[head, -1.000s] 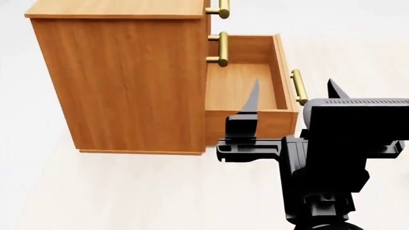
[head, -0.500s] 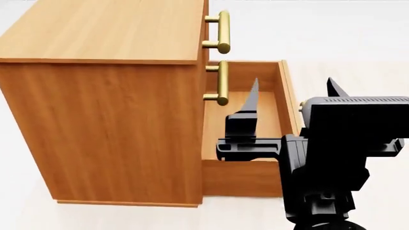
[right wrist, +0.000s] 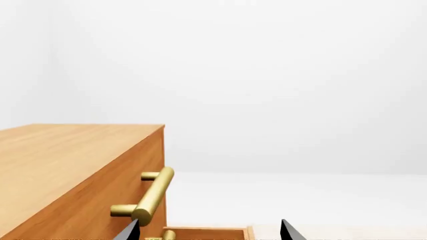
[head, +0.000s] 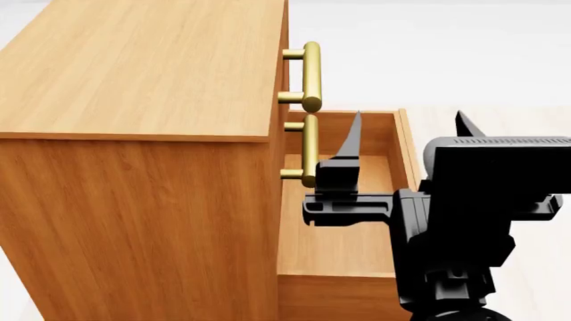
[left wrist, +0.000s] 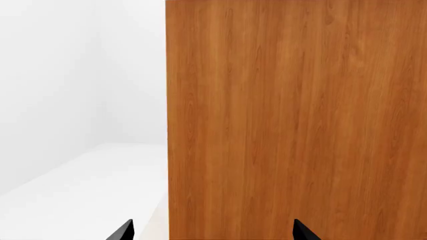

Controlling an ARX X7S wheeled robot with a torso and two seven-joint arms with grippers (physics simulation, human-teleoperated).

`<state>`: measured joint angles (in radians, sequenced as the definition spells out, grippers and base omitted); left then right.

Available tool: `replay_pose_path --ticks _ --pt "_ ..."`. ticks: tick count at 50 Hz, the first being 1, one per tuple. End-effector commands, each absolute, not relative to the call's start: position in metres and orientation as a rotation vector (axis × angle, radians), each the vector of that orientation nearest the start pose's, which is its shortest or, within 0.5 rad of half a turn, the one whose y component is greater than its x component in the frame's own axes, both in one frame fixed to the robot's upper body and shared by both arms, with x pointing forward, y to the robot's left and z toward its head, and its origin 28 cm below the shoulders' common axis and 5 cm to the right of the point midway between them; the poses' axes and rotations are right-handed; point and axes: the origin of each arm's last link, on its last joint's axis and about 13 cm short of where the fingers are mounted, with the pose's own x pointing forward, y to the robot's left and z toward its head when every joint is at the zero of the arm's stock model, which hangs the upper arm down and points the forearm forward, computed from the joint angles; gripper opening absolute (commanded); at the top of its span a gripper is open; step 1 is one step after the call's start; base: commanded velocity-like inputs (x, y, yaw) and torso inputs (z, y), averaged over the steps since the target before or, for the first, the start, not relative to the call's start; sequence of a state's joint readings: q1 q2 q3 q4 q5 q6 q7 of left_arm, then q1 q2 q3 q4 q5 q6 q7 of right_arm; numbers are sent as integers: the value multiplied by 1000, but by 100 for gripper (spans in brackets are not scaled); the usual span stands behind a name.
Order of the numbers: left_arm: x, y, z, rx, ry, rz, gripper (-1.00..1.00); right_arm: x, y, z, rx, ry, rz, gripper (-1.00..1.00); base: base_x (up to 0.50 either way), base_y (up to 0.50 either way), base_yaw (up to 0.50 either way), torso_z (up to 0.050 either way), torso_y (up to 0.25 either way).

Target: Put the bowl in the bottom drawer of the cabinet and close it.

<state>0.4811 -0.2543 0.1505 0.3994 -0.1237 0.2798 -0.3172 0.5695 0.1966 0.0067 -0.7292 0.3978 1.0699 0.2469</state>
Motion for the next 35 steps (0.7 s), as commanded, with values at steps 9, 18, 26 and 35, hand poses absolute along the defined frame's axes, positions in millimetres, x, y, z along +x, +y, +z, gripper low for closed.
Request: replay_pose_path --ticks 9,18,26,35 --pt "102 217 40 -20 -163 78 100 245 -108 210 4 -182 4 100 387 0 0 0 0" --pt "102 217 40 -20 -162 77 100 244 -116 202 16 -155 -17 100 17 0 0 0 0" --pt "102 216 41 -19 -162 78 100 251 -123 192 -6 -117 -56 100 0 0 0 0 0" --pt "101 216 41 -16 -160 75 100 266 -128 178 -41 -8 -113 100 0 0 0 0 0"
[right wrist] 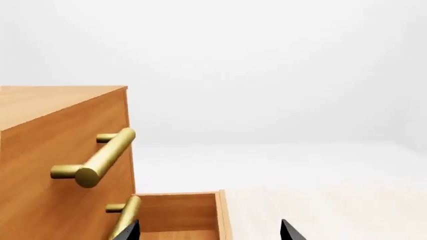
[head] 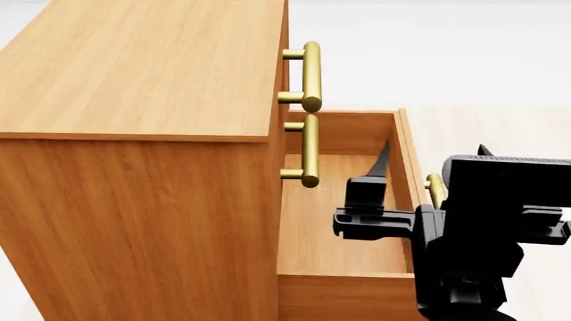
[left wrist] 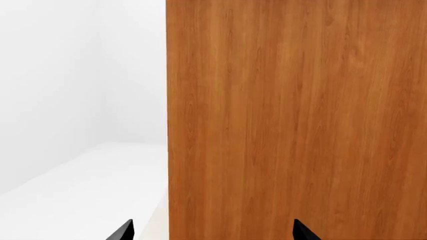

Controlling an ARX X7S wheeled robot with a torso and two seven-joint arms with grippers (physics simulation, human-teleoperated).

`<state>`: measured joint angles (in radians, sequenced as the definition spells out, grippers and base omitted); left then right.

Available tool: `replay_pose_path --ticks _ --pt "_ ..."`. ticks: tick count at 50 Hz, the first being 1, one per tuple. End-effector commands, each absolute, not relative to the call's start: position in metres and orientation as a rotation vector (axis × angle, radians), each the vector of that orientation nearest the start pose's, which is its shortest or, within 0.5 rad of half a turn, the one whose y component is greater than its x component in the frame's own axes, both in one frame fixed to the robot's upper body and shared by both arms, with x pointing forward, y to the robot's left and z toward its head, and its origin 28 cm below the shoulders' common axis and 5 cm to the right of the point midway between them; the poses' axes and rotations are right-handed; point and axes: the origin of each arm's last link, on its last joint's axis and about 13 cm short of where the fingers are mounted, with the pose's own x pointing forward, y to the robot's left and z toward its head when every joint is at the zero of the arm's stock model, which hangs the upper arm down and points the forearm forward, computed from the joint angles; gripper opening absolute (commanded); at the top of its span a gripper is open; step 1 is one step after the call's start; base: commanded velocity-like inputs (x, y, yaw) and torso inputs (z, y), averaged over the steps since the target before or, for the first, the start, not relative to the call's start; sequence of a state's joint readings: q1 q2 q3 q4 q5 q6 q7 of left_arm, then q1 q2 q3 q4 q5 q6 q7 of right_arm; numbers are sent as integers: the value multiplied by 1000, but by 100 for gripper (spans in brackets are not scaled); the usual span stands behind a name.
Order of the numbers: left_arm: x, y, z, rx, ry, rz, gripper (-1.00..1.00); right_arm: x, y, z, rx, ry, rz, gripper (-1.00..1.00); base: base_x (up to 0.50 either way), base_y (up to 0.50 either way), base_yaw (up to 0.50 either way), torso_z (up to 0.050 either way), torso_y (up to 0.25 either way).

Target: Put the bowl in the bottom drawer of the cabinet and close it.

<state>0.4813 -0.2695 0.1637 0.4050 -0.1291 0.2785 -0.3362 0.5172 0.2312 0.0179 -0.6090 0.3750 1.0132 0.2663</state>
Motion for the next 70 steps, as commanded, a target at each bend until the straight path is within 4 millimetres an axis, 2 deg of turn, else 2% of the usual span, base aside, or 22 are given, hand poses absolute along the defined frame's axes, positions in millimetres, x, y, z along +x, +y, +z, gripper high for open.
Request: replay_pose_path --ticks 1,9,23,27,53,70 --pt "102 216 40 -16 -160 75 100 268 -129 174 -39 43 -99 100 0 0 0 0 0" --pt "102 217 40 -17 -160 76 100 279 -132 169 -67 48 -133 100 0 0 0 0 0" --pt "102 216 41 -18 -160 77 100 290 -135 173 -75 166 -127 100 0 0 0 0 0" --pt "102 217 41 -18 -161 78 100 290 -134 173 -84 216 -74 100 0 0 0 0 0" --pt "101 216 42 -21 -162 79 100 299 -139 179 -36 361 -71 100 0 0 0 0 0" --pt "102 216 41 -13 -158 79 100 306 -141 173 -42 438 -94 100 0 0 0 0 0"
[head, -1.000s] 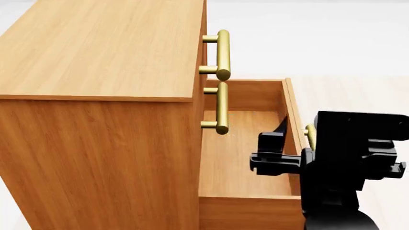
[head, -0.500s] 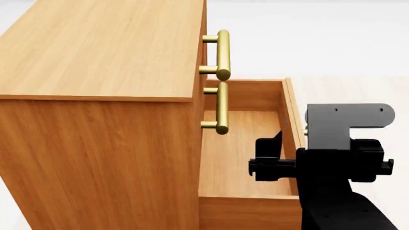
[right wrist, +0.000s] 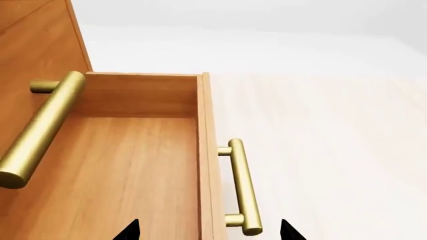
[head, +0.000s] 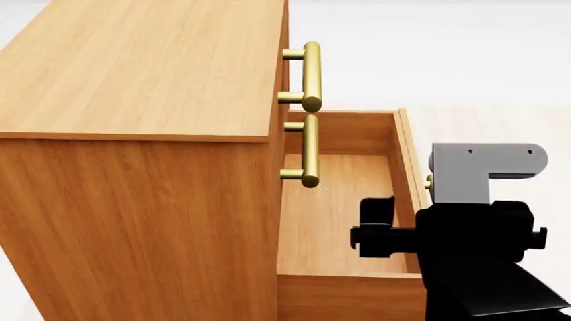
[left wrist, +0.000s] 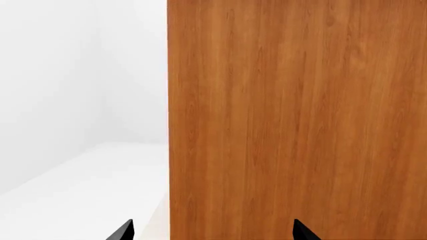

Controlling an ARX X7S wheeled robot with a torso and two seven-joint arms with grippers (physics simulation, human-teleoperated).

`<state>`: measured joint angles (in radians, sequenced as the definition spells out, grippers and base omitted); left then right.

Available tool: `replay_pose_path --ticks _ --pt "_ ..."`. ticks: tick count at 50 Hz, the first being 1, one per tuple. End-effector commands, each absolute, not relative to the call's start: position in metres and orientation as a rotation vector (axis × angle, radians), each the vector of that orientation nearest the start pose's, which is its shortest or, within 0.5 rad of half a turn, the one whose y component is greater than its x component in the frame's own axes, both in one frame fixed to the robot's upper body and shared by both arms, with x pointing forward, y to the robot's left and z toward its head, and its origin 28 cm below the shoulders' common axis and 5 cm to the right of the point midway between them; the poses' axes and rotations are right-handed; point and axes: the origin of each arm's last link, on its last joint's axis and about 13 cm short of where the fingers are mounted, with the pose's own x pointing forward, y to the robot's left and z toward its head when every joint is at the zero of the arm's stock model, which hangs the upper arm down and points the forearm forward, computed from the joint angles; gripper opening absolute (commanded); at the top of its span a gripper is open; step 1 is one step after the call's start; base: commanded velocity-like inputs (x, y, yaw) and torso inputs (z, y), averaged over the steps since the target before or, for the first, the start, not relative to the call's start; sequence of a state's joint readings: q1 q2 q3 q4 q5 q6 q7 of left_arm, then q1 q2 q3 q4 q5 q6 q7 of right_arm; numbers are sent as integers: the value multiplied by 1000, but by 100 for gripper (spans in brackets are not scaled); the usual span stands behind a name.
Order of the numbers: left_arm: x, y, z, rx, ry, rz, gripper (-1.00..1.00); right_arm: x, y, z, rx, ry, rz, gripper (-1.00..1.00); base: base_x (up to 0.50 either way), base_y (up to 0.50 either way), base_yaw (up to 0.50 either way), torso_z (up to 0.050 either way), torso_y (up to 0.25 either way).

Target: Put the bowl in the bottom drawer of the cabinet and close it.

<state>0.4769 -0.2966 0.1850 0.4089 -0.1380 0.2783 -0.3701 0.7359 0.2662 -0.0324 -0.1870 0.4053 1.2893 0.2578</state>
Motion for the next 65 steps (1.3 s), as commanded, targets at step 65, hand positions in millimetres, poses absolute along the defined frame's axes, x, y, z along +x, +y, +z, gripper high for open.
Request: replay_pose_path --ticks 65 --pt "102 217 40 -12 -159 86 100 332 -151 159 20 662 -70 100 0 0 0 0 0"
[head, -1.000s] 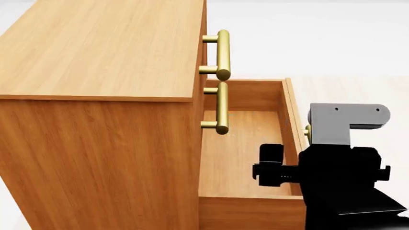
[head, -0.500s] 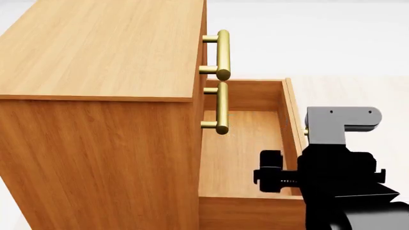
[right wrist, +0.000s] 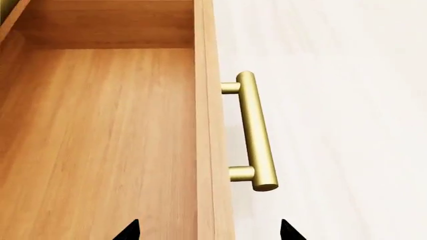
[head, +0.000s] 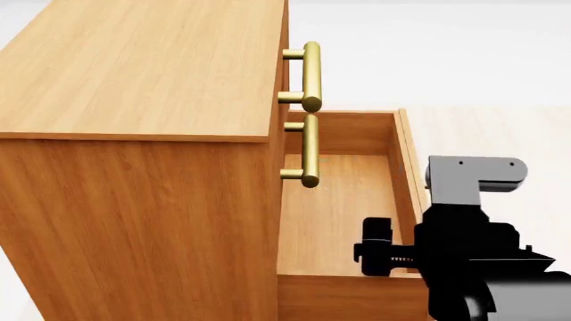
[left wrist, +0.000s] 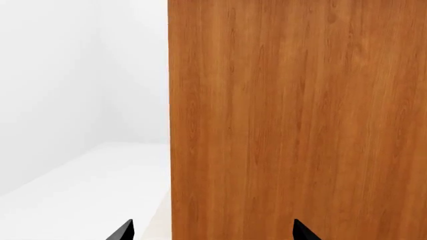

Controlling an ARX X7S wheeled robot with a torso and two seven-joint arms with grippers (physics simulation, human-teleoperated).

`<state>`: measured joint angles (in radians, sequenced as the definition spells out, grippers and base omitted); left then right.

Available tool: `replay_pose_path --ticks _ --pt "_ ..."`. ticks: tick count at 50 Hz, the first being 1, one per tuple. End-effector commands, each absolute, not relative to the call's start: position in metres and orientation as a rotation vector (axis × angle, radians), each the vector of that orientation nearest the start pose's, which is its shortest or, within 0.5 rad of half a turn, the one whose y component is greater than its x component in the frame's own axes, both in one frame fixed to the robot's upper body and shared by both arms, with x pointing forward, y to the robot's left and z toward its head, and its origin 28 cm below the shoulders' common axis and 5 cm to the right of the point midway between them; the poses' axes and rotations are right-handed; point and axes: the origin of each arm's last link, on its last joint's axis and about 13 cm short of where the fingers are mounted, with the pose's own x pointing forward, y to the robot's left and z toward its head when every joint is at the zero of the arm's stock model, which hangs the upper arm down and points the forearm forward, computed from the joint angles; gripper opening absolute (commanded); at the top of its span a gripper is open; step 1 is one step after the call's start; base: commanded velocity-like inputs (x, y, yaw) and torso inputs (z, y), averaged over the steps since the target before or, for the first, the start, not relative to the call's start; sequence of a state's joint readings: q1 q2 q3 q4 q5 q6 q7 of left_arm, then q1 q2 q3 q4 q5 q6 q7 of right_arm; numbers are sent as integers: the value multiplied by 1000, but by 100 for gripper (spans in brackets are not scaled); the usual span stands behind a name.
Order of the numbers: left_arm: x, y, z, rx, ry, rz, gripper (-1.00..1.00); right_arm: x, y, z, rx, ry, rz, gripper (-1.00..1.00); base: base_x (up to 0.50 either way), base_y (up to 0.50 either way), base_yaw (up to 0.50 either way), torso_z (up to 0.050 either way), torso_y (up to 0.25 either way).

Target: Put the bowl in the bottom drawer of the cabinet and close it.

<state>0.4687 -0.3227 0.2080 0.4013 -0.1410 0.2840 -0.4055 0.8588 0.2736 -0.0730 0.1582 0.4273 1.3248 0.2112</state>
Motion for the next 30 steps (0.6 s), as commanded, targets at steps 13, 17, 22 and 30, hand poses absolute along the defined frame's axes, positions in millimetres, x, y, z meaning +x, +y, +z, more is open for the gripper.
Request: replay_pose_path --ticks 13,17,22,30 --pt "102 217 39 -7 -158 85 100 335 -158 158 26 630 -137 100 0 0 0 0 0" --pt "102 216 39 -5 -158 86 100 336 -161 159 30 614 -156 100 0 0 0 0 0" --pt "102 216 39 -4 -158 87 100 336 -163 158 30 610 -169 100 0 0 0 0 0" --pt "102 217 39 -7 -158 92 100 335 -166 156 26 608 -189 100 0 0 0 0 0"
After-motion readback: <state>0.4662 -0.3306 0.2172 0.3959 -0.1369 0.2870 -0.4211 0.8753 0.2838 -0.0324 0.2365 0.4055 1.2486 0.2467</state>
